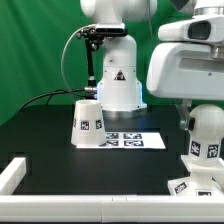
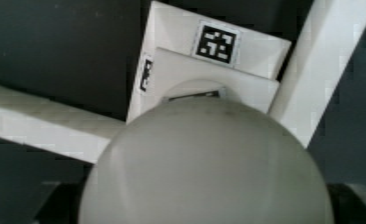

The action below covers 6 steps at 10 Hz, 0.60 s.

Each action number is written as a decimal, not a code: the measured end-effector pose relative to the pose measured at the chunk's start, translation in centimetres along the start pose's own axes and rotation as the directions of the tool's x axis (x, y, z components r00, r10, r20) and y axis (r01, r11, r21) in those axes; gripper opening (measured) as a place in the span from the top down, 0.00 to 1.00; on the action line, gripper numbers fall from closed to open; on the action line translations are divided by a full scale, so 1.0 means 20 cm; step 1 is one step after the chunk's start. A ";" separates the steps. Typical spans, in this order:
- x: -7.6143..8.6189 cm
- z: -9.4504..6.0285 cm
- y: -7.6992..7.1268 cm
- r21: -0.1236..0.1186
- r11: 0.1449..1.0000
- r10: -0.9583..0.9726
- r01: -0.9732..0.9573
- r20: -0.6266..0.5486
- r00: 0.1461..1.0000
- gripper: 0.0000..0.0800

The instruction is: Assemble lamp

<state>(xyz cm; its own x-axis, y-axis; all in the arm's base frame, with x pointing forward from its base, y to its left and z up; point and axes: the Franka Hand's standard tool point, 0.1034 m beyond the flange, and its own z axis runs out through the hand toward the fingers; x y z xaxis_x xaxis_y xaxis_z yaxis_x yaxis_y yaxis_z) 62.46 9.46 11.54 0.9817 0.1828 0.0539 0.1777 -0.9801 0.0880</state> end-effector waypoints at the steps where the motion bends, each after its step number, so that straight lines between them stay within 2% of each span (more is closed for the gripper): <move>1: 0.01 0.00 0.02 0.018 0.997 0.077 -0.077 0.008 0.997 0.28; 2: 0.03 0.00 0.05 0.020 0.999 0.050 -0.050 0.014 0.999 0.28; 5: 0.03 0.00 0.05 0.020 0.956 0.293 -0.293 -0.001 0.956 0.28; 6: 0.04 0.00 0.06 0.031 0.915 0.403 -0.402 -0.036 0.914 0.28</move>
Offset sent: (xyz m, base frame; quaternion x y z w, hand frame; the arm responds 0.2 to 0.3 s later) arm 0.0000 0.0000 0.0000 0.0000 0.0000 0.1296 0.9916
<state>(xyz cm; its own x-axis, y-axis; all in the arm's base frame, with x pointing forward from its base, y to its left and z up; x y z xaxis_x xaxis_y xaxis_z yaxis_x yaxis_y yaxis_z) 63.44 8.42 11.70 0.9668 -0.2252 0.1205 -0.2301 -0.9728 0.0276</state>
